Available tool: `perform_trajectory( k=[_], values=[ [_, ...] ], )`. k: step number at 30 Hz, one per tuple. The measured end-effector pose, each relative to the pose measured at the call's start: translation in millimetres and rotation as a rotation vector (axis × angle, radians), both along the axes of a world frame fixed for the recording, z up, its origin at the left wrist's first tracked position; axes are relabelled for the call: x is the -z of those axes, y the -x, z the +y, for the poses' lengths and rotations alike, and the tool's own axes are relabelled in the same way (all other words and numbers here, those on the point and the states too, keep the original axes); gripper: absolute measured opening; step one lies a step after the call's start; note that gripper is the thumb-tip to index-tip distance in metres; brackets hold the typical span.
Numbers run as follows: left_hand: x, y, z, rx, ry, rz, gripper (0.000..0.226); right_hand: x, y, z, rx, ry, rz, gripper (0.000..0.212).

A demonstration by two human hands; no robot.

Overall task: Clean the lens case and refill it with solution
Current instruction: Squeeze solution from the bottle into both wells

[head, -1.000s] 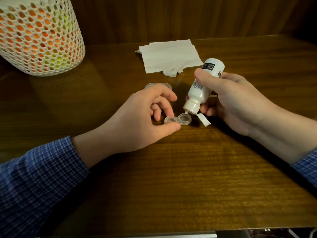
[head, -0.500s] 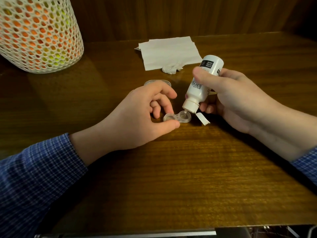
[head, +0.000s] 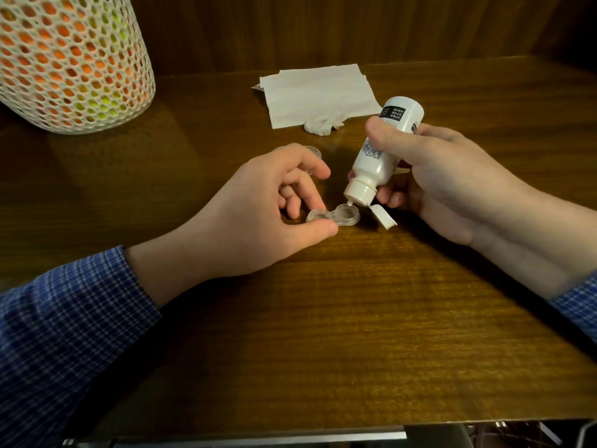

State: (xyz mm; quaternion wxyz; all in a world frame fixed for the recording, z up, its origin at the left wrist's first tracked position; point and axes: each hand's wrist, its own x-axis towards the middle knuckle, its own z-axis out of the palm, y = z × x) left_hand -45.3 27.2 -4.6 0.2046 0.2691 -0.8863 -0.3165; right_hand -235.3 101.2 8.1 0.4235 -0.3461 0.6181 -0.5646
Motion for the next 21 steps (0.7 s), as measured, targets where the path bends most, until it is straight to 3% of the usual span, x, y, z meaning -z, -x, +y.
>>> perform_trajectory(
  k=[21],
  values=[
    [2.6,0.0,-1.5,0.018,0.013,-0.001,0.055,-0.7,-0.9,1.1,-0.006,0.007,0.016,0.023]
  ],
)
